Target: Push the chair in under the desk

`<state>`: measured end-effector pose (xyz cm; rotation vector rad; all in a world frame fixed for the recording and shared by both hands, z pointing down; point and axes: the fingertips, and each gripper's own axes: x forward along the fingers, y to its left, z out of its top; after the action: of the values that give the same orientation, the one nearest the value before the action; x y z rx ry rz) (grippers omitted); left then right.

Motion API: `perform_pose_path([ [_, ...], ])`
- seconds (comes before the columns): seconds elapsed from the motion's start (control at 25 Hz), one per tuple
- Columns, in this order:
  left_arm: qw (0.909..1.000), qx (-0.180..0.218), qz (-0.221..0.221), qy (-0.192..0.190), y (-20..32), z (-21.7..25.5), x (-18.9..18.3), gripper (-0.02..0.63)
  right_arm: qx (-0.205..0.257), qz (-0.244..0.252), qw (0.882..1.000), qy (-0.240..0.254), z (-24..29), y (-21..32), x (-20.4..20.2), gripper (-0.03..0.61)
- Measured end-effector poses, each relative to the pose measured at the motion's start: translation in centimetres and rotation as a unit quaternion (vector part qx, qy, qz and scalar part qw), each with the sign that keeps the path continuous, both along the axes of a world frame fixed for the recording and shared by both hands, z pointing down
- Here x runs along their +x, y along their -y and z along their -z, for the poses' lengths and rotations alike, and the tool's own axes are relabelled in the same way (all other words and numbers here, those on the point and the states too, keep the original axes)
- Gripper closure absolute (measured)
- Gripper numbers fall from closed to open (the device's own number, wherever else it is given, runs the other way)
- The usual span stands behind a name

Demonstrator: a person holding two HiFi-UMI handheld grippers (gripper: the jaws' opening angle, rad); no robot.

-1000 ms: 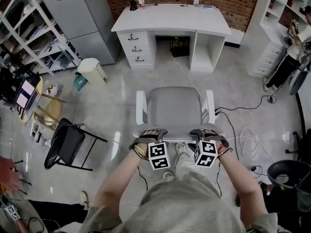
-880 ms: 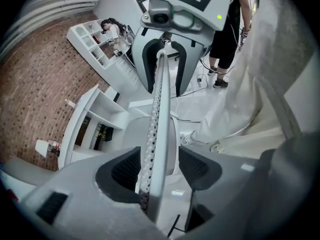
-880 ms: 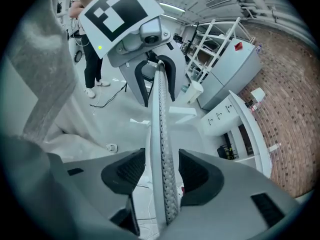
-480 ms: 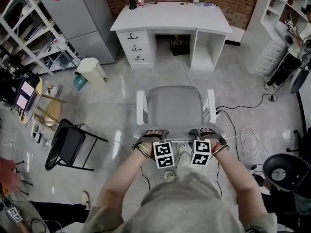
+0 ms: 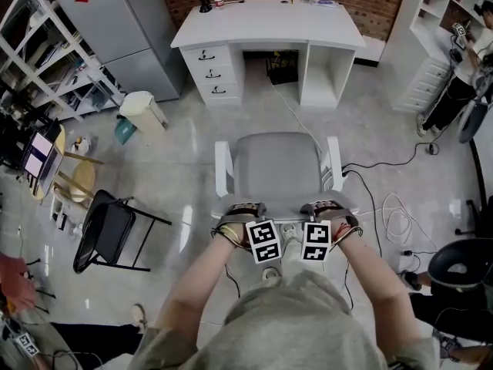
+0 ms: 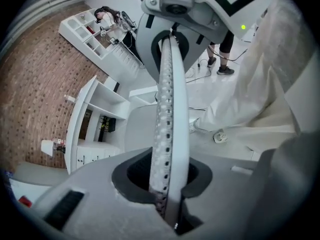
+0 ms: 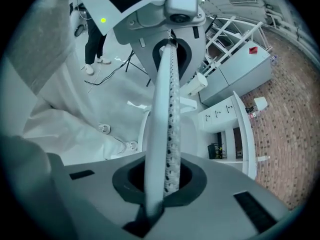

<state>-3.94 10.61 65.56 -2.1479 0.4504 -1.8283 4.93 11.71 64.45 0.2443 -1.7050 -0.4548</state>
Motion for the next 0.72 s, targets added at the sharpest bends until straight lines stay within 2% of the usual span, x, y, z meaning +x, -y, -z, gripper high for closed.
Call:
perform_pose_path([
  [0.2,0.9998,0.004,-0.009,0.019,0.6,-0.4,0.0,0.577,0.005,0.008,1.0,-0.007,-0.2,0.6,0.2,0.568],
  [0.72,0.9996,0.002,-0.012,0.026,2.4,-0.6,0.0,0.597,0.014,0.015,1.0,-0.009,-0.2,2.6,0.3,0.569],
])
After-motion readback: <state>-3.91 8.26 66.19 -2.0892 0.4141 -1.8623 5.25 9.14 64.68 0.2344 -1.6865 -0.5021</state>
